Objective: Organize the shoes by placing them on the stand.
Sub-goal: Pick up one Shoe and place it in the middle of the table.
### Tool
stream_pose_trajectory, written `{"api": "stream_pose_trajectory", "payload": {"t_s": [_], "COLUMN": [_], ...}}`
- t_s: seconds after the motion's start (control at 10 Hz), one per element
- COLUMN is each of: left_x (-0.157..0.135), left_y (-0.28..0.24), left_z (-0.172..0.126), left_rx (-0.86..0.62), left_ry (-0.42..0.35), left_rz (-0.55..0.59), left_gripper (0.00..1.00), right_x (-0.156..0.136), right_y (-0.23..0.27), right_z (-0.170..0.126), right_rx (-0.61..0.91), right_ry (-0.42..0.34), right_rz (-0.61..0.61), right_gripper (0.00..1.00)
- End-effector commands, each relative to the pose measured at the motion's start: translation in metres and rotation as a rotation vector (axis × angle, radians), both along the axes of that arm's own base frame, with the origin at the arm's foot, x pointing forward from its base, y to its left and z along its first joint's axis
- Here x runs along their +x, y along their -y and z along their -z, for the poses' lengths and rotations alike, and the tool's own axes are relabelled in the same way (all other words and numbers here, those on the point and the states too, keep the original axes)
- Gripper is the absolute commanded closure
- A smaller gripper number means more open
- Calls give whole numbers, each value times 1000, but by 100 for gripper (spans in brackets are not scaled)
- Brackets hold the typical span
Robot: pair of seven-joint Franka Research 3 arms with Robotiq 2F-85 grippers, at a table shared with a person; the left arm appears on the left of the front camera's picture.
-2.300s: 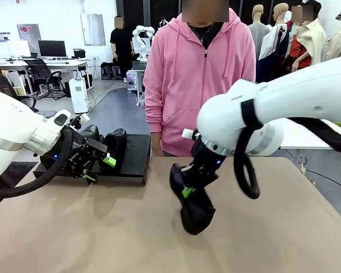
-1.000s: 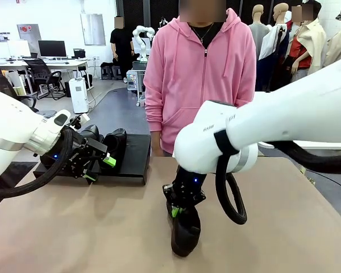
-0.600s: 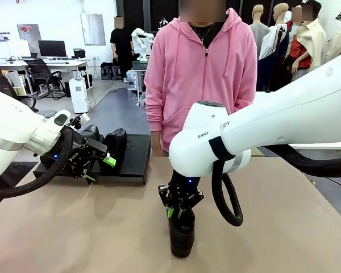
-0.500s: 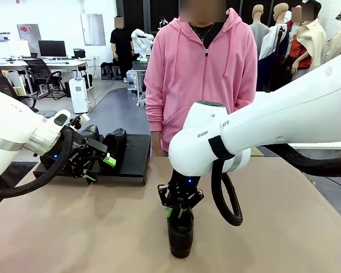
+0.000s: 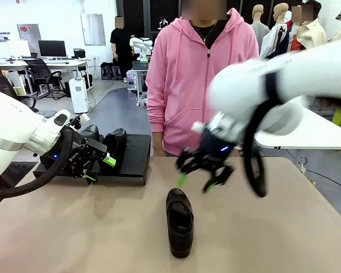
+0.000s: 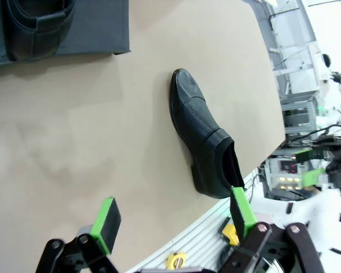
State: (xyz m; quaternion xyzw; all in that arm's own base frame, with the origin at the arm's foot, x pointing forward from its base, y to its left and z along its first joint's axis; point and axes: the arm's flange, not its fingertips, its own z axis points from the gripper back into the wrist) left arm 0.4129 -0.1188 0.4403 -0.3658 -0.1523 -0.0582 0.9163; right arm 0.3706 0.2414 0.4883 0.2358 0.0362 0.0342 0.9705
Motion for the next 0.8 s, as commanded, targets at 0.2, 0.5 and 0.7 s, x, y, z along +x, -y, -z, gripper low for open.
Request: {"api": "stream_pose_trajectory", "payload": {"t_s": [0.2,0.5,0.7], "left_x": [-1,-1,-1], "left_y": [0,0,0], "left_z": [-2,-2,-2], "left_rx": [2,2,2], "left_ry": [-7,-7,-7], "left_rz": [-6,-6,-6], "left_gripper": [0,0,0], "right_x": [-27,-48,-58], "right_y": [219,306,322], "right_z": [-40,12,51], "right_rx": [361,462,439], "right_ry": [-79,92,167], "right_rz": [101,212,145], "right_gripper": [0,0,0]}}
